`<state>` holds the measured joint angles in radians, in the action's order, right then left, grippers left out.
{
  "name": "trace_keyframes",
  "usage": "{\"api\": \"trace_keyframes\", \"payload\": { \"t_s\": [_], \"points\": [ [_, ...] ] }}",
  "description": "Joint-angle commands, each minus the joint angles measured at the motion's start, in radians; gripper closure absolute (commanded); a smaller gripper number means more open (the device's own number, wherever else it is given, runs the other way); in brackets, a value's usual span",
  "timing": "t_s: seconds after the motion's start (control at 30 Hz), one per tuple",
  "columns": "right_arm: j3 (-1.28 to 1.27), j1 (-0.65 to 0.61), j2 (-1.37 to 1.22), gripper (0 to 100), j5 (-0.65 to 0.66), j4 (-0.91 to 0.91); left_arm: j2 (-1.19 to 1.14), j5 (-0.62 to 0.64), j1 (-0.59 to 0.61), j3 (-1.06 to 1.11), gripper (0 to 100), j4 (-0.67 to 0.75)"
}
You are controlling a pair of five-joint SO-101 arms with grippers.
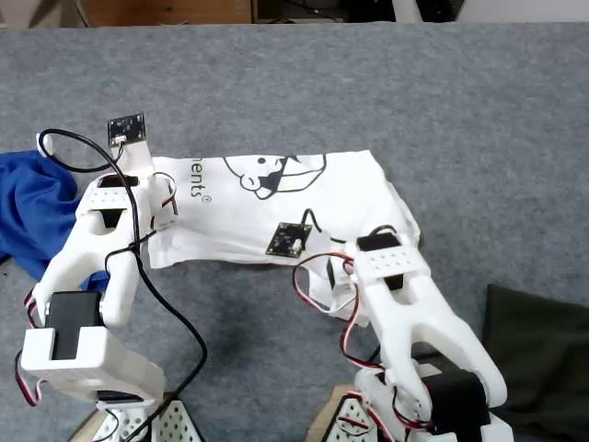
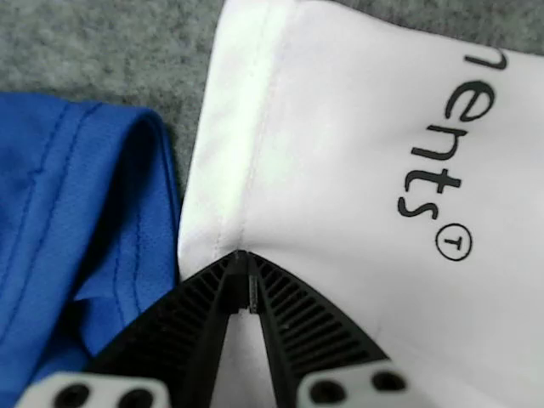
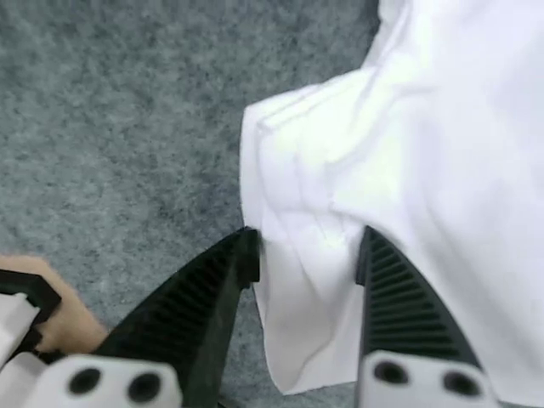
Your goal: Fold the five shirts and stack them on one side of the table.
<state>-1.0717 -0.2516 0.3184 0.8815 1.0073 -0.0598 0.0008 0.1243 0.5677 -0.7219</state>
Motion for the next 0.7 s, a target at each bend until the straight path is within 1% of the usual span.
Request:
{"api": "trace_keyframes", "payload": {
  "t_s": [0.0,0.23,0.3,0.4,0.53,0.6,0.67],
  "points": [
    [-0.038,-0.016,-0.036,87.5,0.015,-0.006,0.042,0.000,0.008,-0.006,98,0.014],
    [-0.038,-0.016,-0.038,88.0,0.015,-0.005,0.042,0.000,0.008,-0.006,98,0.014],
    [-0.038,-0.016,-0.038,91.0,0.015,-0.005,0.042,0.000,0.008,-0.006,98,0.014],
    [-0.035,-0.008,-0.038,99.6,0.015,-0.003,0.042,0.000,0.008,-0.006,98,0.014],
    [-0.004,0.047,-0.038,99.5,0.014,0.003,0.042,0.000,0.008,-0.006,98,0.014],
    [0.061,0.076,-0.038,99.5,0.012,0.046,0.042,0.000,0.008,-0.006,98,0.014],
    [0.159,0.087,-0.038,99.5,0.012,0.126,0.042,0.000,0.008,-0.006,98,0.014]
  ]
}}
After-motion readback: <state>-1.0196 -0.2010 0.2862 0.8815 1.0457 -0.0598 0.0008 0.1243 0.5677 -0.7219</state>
